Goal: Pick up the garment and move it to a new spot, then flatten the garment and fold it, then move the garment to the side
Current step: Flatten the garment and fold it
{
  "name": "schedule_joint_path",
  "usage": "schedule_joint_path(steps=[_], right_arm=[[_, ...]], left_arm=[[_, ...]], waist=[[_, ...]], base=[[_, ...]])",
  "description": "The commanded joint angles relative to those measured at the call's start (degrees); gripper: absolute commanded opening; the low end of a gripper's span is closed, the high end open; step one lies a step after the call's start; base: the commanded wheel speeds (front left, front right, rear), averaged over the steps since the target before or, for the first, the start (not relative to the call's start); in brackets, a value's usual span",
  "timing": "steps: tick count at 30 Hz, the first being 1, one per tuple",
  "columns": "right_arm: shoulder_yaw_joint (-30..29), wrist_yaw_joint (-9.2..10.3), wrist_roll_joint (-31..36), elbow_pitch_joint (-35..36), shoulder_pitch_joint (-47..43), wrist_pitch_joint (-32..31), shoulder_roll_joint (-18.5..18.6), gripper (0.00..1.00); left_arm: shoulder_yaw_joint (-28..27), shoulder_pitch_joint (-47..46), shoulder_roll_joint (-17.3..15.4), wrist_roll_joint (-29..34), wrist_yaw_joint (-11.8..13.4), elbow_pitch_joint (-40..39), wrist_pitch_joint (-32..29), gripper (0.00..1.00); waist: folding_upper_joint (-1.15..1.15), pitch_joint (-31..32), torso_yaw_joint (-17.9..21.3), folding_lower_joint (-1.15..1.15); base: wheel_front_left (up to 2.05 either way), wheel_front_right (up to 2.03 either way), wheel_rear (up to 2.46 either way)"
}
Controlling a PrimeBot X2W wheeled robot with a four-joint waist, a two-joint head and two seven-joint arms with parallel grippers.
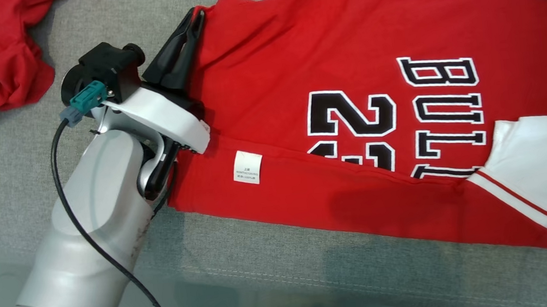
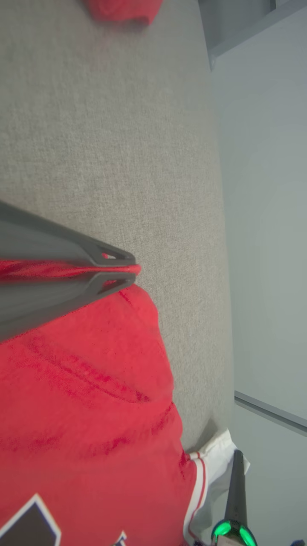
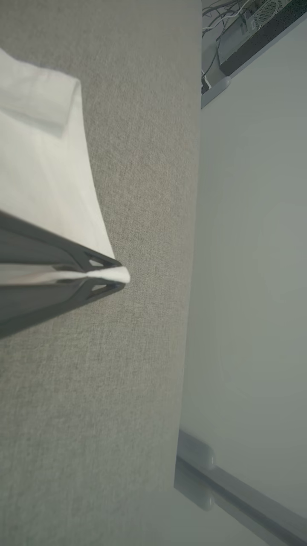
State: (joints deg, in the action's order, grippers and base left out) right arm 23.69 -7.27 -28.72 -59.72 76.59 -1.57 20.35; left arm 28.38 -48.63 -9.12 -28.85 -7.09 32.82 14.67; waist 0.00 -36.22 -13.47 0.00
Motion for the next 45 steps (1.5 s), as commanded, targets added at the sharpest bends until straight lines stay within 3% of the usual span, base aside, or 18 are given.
schedule_joint_path(steps=[1,14,24,32,45], right_arm=[[0.8,-0.22,-2.0,2.7,-2.3,1.8,-0.4,0.00],[6.8,-0.22,-17.2,17.1,-12.7,3.7,5.8,0.00],[11.8,-0.22,-26.7,27.5,-23.5,3.9,10.6,0.00],[14.7,-0.22,-32.7,33.4,-33.2,2.9,14.3,0.00],[17.4,-0.22,-38.4,36.6,-44.5,2.7,16.6,0.00]], left_arm=[[-2.3,0.2,-3.3,-0.7,-0.4,-0.5,0.3,0.00],[-4.9,3.4,-10.1,-4.0,-0.4,4.3,0.3,0.00],[-6.2,8.5,-12.5,-6.8,-0.4,5.7,0.3,0.00],[-6.1,14.3,-13.0,-8.5,-0.4,5.7,0.3,0.00],[-5.3,20.8,-12.3,-10.4,-0.4,6.5,0.3,0.00]], waist=[[0.00,1.2,1.1,0.00],[0.00,7.1,7.7,0.00],[0.00,12.4,10.9,0.00],[0.00,16.6,11.7,0.00],[0.00,20.8,12.5,0.00]], base=[[0.00,0.00,0.00],[0.00,0.00,0.00],[0.00,0.00,0.00],[0.00,0.00,0.00],[0.00,0.00,0.00]])
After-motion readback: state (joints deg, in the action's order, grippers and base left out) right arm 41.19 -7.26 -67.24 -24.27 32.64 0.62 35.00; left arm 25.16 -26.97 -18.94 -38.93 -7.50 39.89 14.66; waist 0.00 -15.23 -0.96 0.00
